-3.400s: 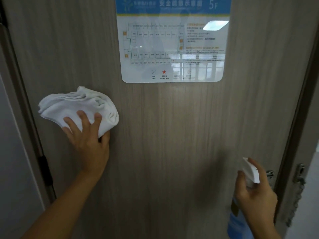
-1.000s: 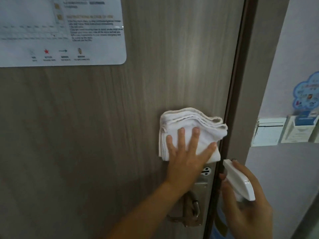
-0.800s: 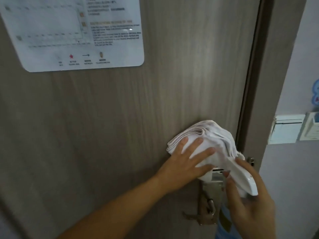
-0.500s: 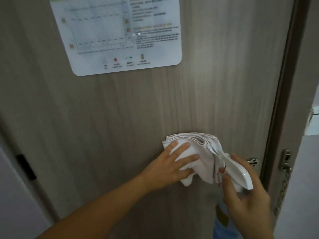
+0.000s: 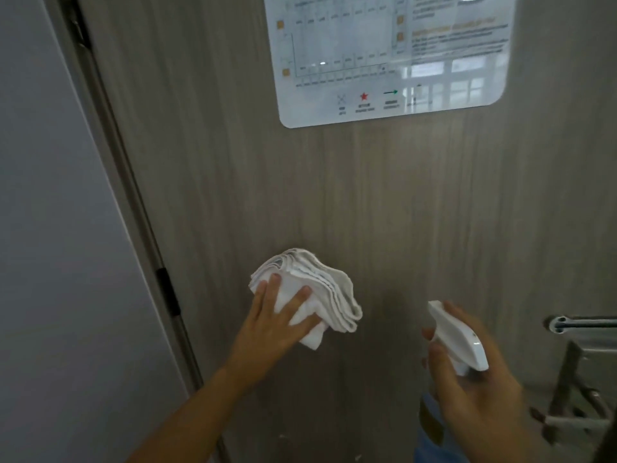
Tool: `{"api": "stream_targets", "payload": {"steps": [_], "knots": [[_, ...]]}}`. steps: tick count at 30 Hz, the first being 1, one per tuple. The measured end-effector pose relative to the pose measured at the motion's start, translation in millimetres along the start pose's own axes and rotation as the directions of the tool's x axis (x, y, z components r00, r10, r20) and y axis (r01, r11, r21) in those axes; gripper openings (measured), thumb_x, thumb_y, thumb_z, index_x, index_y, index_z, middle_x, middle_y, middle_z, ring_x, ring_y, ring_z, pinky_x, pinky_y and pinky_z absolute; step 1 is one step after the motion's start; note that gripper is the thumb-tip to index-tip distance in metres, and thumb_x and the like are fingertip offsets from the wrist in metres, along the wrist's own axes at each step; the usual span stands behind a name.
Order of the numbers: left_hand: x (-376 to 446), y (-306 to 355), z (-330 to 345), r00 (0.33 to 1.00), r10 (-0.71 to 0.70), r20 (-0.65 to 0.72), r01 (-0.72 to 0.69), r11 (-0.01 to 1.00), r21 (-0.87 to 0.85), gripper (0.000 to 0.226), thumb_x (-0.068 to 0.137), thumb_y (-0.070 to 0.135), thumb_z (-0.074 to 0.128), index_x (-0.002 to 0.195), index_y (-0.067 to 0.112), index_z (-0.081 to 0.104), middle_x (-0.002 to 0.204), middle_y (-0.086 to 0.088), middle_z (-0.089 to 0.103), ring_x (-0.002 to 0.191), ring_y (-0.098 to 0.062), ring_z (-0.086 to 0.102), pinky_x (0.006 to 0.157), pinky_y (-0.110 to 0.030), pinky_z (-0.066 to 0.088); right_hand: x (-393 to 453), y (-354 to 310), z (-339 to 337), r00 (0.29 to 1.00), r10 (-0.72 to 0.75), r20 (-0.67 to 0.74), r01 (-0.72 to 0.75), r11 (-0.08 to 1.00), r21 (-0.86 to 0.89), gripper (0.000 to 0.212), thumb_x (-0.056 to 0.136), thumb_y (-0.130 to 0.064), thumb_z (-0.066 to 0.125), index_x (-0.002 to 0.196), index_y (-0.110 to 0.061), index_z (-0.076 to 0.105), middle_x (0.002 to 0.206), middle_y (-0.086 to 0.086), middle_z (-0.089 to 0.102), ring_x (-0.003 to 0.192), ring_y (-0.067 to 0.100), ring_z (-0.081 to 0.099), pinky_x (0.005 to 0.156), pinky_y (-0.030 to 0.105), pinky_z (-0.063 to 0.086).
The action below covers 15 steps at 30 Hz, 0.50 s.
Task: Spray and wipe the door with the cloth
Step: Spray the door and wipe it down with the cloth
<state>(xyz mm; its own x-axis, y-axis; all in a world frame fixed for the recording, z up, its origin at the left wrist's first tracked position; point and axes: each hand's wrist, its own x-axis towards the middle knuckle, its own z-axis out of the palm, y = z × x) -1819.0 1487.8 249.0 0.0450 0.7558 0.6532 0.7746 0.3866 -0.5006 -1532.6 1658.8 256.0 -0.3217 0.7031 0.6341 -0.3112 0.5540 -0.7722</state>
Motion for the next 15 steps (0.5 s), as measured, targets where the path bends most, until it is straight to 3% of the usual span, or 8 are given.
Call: {"api": "stream_targets", "payload": {"steps": [2,5,7,9,11,13,15], "knots": [[-25,-16,3,0.996,-0.087,-0.011,0.087,0.996,-0.003,0.084,0.084,0.024,0.081,0.155,0.034,0.035,0.163,-0.014,0.030,0.143,-0.062,0.027,0.107,-0.076,0.035,-4,2,13,1.000,-0.008,0.013,0.007,0.999,0.041,0.051,0.087,-0.015,0.068,0.137,-0.020,0.061,0.134,-0.006,0.065,0.120,0.023,0.066,0.099,0.057,0.052],[-63,-34,6,0.967,-0.254,-0.002,0.254,0.967,-0.032,0.070,0.100,0.014,0.050,0.160,0.040,0.024,0.163,-0.013,0.028,0.143,-0.062,0.028,0.104,-0.077,0.037,-9,2,31,0.999,-0.012,0.039,0.008,0.997,0.083,0.053,0.086,-0.019,0.067,0.138,-0.019,0.059,0.135,-0.006,0.065,0.120,0.024,0.066,0.098,0.059,0.052],[-79,-35,5,0.904,-0.427,0.016,0.427,0.902,-0.069,0.079,0.096,0.006,0.058,0.159,0.042,0.026,0.163,-0.014,0.031,0.142,-0.061,0.029,0.103,-0.075,0.042,-11,-1,40,0.998,-0.019,0.055,0.014,0.996,0.087,0.053,0.086,-0.020,0.067,0.139,-0.018,0.059,0.135,-0.005,0.065,0.120,0.024,0.066,0.097,0.059,0.052],[-85,-30,1,0.796,-0.602,0.059,0.602,0.779,-0.174,0.092,0.089,0.001,0.071,0.156,0.046,0.028,0.162,-0.014,0.036,0.142,-0.058,0.033,0.098,-0.071,0.048,-13,-2,47,0.998,-0.023,0.061,0.018,0.996,0.085,0.053,0.085,-0.020,0.068,0.138,-0.019,0.060,0.132,-0.003,0.067,0.119,0.023,0.066,0.096,0.059,0.053],[-85,-28,-6,0.687,-0.723,0.072,0.708,0.644,-0.289,0.077,0.099,0.019,0.061,0.157,0.052,0.022,0.161,-0.012,0.039,0.138,-0.052,0.044,0.094,-0.067,0.053,-15,-2,52,0.998,-0.023,0.064,0.018,0.997,0.073,0.054,0.084,-0.018,0.070,0.137,-0.023,0.061,0.128,-0.001,0.069,0.117,0.023,0.067,0.095,0.057,0.054],[-74,-36,-14,0.573,-0.818,0.035,0.777,0.530,-0.339,0.058,0.103,0.043,0.050,0.157,0.047,0.028,0.157,-0.014,0.044,0.129,-0.045,0.054,0.094,-0.063,0.054,-17,-1,55,0.997,-0.021,0.079,0.016,0.998,0.066,0.055,0.084,-0.014,0.071,0.136,-0.027,0.061,0.126,-0.002,0.069,0.115,0.022,0.068,0.094,0.056,0.055],[-61,-47,-18,0.494,-0.868,0.045,0.837,0.461,-0.293,0.063,0.096,0.061,0.048,0.154,0.038,0.035,0.155,-0.019,0.039,0.135,-0.042,0.045,0.102,-0.064,0.048,-17,2,57,0.996,-0.021,0.086,0.016,0.998,0.053,0.056,0.084,-0.012,0.071,0.137,-0.029,0.060,0.126,-0.003,0.069,0.114,0.022,0.068,0.092,0.057,0.056]]}}
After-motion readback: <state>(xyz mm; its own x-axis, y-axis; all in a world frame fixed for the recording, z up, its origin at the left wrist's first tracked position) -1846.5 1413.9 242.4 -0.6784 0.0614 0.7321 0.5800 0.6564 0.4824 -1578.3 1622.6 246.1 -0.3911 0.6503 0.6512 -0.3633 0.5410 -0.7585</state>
